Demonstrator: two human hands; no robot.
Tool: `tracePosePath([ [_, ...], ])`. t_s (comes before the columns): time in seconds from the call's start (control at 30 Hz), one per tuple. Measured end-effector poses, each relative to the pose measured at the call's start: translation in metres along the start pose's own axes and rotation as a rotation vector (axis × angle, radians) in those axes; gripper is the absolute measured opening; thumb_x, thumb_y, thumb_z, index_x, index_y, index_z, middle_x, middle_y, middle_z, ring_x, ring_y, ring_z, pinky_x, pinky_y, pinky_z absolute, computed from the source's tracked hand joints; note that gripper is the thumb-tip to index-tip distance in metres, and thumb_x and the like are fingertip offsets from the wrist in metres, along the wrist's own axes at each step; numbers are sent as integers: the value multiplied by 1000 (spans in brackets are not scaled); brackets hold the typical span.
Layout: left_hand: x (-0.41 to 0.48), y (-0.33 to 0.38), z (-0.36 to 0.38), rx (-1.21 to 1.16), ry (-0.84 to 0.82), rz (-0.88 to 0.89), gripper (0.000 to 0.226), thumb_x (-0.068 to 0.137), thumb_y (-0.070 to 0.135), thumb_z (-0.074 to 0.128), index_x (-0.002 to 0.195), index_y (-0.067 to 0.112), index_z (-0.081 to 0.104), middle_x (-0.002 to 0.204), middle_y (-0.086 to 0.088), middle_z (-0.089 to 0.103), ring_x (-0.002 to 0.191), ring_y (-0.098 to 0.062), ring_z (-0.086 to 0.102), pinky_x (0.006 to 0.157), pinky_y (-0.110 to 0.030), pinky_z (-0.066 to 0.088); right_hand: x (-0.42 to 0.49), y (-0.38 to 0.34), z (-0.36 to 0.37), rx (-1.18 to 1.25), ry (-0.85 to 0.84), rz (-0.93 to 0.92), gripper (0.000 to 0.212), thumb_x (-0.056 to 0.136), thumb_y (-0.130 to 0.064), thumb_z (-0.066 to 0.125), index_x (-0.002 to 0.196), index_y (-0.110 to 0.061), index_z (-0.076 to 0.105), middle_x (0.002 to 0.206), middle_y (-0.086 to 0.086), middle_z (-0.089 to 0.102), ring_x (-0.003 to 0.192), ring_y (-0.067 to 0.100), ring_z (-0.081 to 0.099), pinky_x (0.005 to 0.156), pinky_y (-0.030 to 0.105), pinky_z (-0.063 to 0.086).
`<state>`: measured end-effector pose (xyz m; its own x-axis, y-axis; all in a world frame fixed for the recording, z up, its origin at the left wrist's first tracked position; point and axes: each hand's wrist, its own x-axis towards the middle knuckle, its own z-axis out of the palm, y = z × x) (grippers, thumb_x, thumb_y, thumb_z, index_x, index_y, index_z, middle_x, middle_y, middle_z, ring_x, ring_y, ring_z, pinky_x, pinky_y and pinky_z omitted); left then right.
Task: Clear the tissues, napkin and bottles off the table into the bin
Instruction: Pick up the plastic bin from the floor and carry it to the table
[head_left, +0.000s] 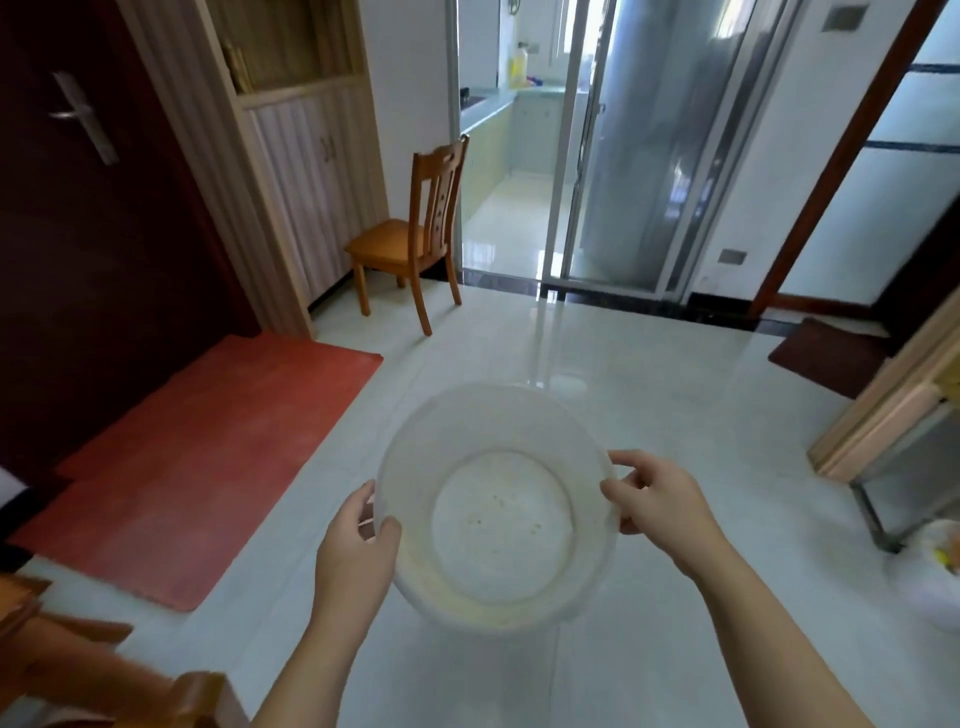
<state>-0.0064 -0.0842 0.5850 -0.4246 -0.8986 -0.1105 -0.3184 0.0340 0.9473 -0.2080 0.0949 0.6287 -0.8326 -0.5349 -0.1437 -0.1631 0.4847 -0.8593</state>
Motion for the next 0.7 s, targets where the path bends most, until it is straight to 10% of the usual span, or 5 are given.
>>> tracePosePath([
  [0.23,43,37,-36,-218,-103,-106,35,80,-4,58,108,16,65,76,-6,66,68,-15,65,56,-28,51,14,-44,0,-9,38,-27,26,73,-13,59,78,-38,65,52,-2,57,48,16,58,64,45,56],
  [0.7,98,47,-48,-432,-103,-290,26,80,1,63,103,14,65,78,-2,66,64,-13,62,51,-25,52,108,-80,34,0,-80,-86,19,78,-17,56,76,-32,67,72,15,67,70,29,64,73,45,54],
])
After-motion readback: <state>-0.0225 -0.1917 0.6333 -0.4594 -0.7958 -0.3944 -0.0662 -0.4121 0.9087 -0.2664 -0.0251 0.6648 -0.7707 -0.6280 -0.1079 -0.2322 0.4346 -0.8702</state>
